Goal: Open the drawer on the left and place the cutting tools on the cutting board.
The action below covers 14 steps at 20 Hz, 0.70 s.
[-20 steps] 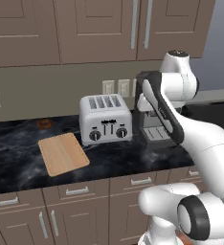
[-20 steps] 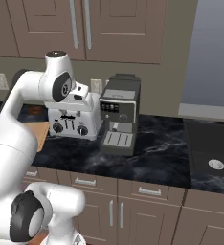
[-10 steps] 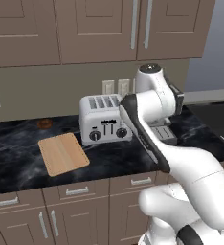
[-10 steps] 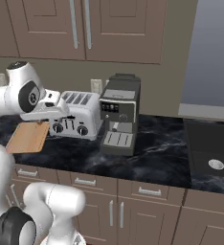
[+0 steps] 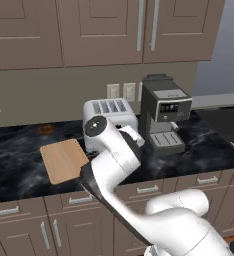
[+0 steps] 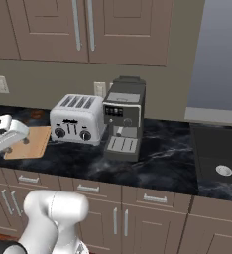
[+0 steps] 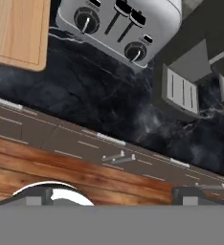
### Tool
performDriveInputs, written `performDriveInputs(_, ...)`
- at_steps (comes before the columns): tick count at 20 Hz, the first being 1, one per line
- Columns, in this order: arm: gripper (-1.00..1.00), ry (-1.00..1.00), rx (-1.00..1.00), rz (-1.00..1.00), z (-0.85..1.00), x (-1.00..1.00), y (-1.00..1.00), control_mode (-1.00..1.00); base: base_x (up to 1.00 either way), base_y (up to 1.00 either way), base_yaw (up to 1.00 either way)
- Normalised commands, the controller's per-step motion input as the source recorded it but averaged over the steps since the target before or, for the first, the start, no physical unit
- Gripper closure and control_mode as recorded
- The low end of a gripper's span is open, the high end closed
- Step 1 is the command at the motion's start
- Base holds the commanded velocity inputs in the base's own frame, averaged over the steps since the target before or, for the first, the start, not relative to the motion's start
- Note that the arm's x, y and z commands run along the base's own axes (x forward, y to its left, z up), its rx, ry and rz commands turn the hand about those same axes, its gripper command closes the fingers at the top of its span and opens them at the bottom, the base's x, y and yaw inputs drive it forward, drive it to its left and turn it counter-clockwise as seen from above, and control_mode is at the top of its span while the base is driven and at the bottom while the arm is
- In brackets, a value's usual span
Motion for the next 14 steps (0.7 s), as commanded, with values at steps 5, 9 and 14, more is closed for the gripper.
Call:
performDriveInputs(5,-1.00,-0.01,-0.30,0.11,-0.62,-0.63,1.00,-1.00,0.00,0.00,0.00)
performDriveInputs(9,-1.00,0.06,-0.40,0.16,-0.61,-0.27,0.57,-1.00,0.00,0.00,0.00)
performDriveInputs(14,-1.00,0.13,-0.60,0.21,-0.97,-0.02,0.36,-1.00,0.00,0.00,0.00)
